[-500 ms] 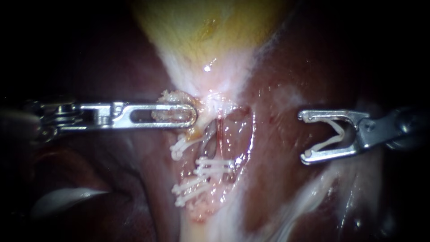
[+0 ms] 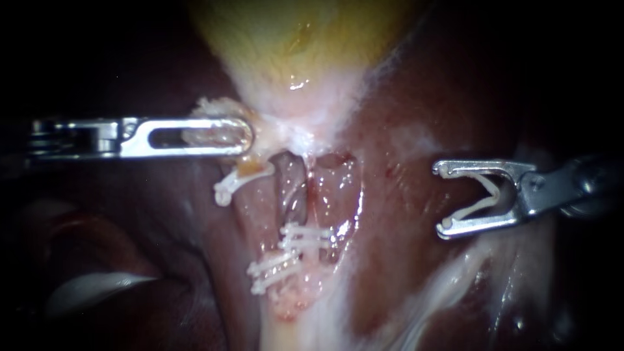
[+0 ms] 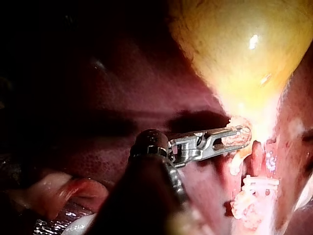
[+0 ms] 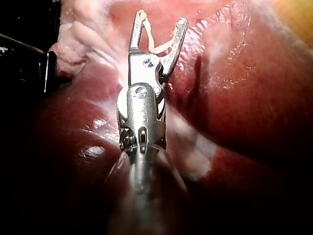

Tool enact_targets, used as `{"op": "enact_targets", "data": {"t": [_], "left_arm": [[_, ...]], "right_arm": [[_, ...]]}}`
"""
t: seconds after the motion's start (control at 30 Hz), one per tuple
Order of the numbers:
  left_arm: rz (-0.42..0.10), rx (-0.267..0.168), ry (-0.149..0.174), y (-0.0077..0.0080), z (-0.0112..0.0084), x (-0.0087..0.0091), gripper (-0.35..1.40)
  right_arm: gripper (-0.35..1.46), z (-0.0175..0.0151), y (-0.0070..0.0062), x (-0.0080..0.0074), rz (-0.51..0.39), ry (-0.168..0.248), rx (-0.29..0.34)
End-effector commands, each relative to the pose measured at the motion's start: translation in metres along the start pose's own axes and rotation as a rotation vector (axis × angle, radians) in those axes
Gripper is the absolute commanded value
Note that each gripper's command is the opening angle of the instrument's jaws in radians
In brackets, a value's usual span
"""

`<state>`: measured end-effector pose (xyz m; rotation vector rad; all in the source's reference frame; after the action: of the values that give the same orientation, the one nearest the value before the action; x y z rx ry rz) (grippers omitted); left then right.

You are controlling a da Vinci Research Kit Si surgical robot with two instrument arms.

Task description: Clipping third clip right tube

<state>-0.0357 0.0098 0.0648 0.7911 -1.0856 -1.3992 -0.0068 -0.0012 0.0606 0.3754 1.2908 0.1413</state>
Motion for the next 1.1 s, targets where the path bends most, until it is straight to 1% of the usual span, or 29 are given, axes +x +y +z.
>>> {"op": "enact_targets", "data": {"t": [0.03,0.13,0.33,0.47,0.5,0.6,0.67,0.7,0.77,0.8,0.83,0.97,1.1], "left_arm": [[0.004,0.003,-0.006,-0.0002,-0.0003,-0.0001,-0.35],[0.003,0.003,-0.009,-0.0006,-0.0004,0.0000,-0.35],[0.005,0.001,-0.013,-0.0005,0.0000,0.0005,-0.35],[0.005,0.001,-0.014,-0.0005,0.0000,0.0005,-0.35],[0.006,0.000,-0.014,-0.0005,0.0001,0.0006,-0.35],[0.006,-0.002,-0.017,-0.0005,0.0002,0.0007,-0.35],[0.006,-0.003,-0.018,-0.0005,0.0002,0.0007,-0.35],[0.006,-0.001,-0.016,-0.0005,0.0003,0.0008,-0.35],[0.007,-0.001,-0.017,-0.0005,0.0003,0.0009,-0.35],[0.007,0.001,-0.015,-0.0005,0.0004,0.0009,-0.35],[0.007,0.000,-0.015,-0.0005,0.0004,0.0009,-0.35],[0.007,0.002,-0.014,-0.0005,0.0005,0.0010,-0.35],[0.007,0.003,-0.013,-0.0007,0.0005,0.0011,-0.35]], "right_arm": [[0.50,0.0001,0.0000,0.0000,0.000,-0.001,0.000],[0.50,0.0002,0.0000,0.0001,0.000,-0.001,-0.001],[0.50,0.0008,-0.0001,0.0003,0.001,-0.001,-0.004],[0.50,0.0024,-0.0002,0.0004,-0.006,-0.003,-0.013],[0.50,0.0029,-0.0002,0.0004,0.006,-0.003,-0.016],[0.50,0.0049,-0.0002,0.0003,0.064,0.000,-0.018],[0.50,0.0063,0.0000,0.0003,0.123,0.004,-0.019],[0.50,0.0072,0.0001,0.0003,0.165,0.005,-0.023],[0.50,0.0084,0.0004,0.0002,0.195,0.006,-0.028],[0.50,0.0094,0.0007,0.0002,0.243,0.009,-0.027],[0.50,0.0101,0.0009,0.0002,0.273,0.010,-0.029],[0.49,0.0125,0.0018,-0.0001,0.350,0.014,-0.035],[0.49,0.0146,0.0027,-0.0010,0.400,0.016,-0.044]]}}
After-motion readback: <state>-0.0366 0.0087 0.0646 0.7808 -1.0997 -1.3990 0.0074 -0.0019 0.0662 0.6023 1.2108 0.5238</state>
